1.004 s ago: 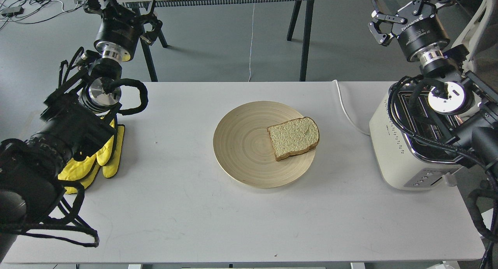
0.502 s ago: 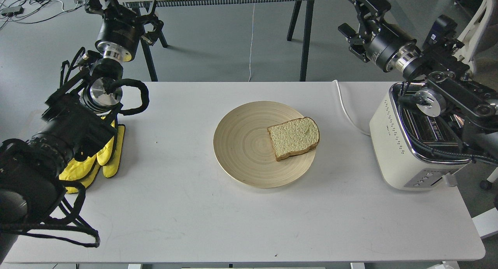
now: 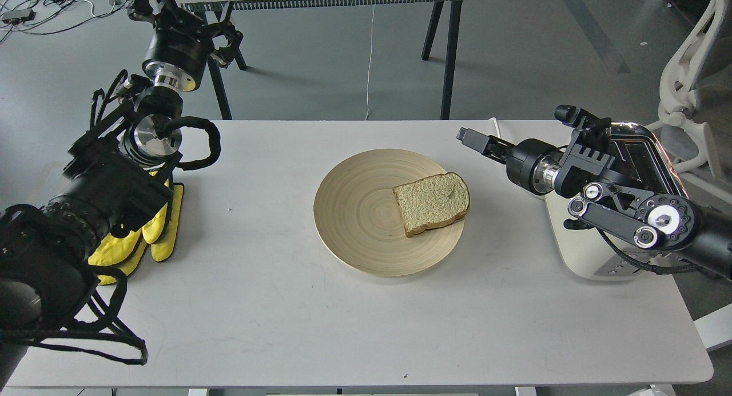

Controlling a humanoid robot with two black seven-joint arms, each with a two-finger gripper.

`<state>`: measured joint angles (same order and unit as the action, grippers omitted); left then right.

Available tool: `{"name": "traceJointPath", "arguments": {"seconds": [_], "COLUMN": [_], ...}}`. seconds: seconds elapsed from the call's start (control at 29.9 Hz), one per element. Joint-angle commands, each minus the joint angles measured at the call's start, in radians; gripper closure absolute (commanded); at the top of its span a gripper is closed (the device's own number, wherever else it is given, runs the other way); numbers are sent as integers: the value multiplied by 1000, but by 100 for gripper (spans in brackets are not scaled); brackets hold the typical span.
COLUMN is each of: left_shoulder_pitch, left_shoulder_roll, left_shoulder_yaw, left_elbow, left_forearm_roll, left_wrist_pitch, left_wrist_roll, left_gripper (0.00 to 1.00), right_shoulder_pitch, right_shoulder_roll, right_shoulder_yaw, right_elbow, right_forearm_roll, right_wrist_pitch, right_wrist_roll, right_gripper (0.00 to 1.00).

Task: Put bread in toaster with right arm
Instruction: 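Swing the right gripper off the toaster toward the bread slice in the bowl, then close the right gripper on the bread slice's edge nearest the toaster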

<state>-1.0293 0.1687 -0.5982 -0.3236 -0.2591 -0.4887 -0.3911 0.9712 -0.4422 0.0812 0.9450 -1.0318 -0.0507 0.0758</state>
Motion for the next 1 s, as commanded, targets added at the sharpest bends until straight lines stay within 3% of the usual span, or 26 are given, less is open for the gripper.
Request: {"name": "traceJointPath", "arguments": {"seconds": [0.0,0.4,0.97], "left_shoulder_pitch": [0,2,2], "left_shoulder_roll": [0,0,0], "left_shoulder_yaw": [0,0,-2], "left_elbow": [0,0,0], "left_forearm_roll": [0,0,0], "left_wrist_pitch": [0,0,0], "left_wrist_roll": [0,0,-2], "left_gripper": [0,0,0], "right_shoulder_pitch": [-8,-29,-55], "right_shoulder_roll": [40,137,178], "right_shoulder_yaw": [-52,-106,-113], "right_elbow": [-32,-157,-200], "right_forearm_roll": [-1,7,10], "right_wrist_pitch": [0,-14,-29], "right_wrist_roll": [-8,-22,-22], "right_gripper": [30,34,39]}}
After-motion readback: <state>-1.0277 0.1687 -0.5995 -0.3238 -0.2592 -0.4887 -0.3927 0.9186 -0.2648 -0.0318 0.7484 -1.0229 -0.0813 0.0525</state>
